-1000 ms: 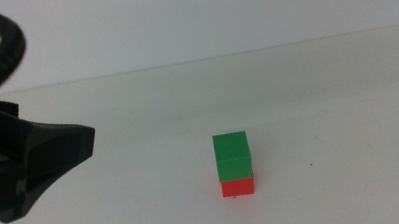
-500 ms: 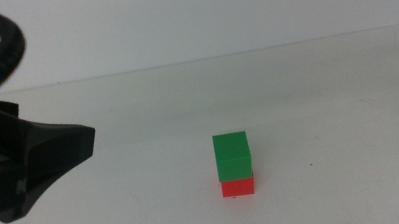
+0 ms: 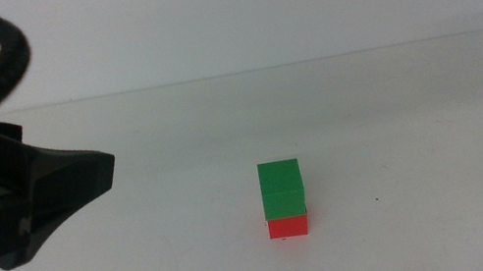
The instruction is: Stack red cubes first, then green, then blue cubes in a specific spot.
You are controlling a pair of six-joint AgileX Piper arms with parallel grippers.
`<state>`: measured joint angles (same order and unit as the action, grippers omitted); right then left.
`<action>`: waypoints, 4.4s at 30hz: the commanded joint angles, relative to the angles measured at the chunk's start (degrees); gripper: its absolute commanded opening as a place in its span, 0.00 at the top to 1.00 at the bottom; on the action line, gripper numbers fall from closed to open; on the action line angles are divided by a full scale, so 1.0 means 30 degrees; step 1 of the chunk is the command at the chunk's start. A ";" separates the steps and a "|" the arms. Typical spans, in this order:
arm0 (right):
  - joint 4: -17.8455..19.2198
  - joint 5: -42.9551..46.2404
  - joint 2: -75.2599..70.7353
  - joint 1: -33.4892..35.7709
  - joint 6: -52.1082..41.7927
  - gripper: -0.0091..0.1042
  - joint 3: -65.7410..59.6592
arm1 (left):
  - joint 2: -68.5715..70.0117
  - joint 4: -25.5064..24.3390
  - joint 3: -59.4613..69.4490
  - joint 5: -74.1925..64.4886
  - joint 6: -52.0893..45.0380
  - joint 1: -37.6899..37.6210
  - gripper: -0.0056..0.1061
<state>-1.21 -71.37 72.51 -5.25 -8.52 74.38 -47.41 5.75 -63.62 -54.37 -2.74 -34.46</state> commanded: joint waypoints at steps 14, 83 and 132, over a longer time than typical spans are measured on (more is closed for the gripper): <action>-0.1432 0.4582 0.5096 -0.3300 -0.3020 0.11 0.0661 | 0.0150 0.0138 -0.0493 0.1290 0.0152 -0.0067 0.11; 0.0058 0.5092 1.2599 -0.2657 0.0300 0.81 0.2303 | 0.0150 0.0154 -0.0493 0.1290 0.0210 -0.0067 0.11; 0.0662 -0.0935 0.5849 0.8043 1.1692 0.93 0.5209 | 0.0150 0.0154 -0.0493 0.1290 0.0210 -0.0067 0.11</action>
<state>0.00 -71.04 91.69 17.80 25.77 86.76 -47.40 5.75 -63.62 -54.37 -2.74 -34.46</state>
